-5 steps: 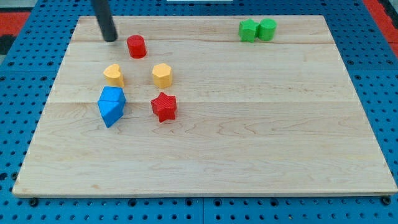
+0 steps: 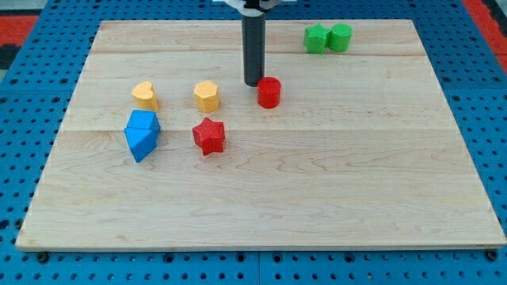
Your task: Push the red circle diagonal to the bottom right of the hexagon
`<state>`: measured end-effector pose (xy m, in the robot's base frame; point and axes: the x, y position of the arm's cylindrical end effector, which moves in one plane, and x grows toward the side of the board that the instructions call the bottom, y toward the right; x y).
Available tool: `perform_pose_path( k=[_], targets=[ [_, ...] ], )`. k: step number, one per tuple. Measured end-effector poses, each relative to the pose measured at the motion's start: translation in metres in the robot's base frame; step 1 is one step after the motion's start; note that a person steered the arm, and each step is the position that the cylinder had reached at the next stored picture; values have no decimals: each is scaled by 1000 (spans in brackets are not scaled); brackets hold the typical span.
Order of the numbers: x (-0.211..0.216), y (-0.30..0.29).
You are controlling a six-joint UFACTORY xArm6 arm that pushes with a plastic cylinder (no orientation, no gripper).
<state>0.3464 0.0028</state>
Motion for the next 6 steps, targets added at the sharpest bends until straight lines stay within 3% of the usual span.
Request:
perform_pose_path(
  k=[1,4,6],
  targets=[
    [0,19],
    [87,41],
    [88,56]
  ],
)
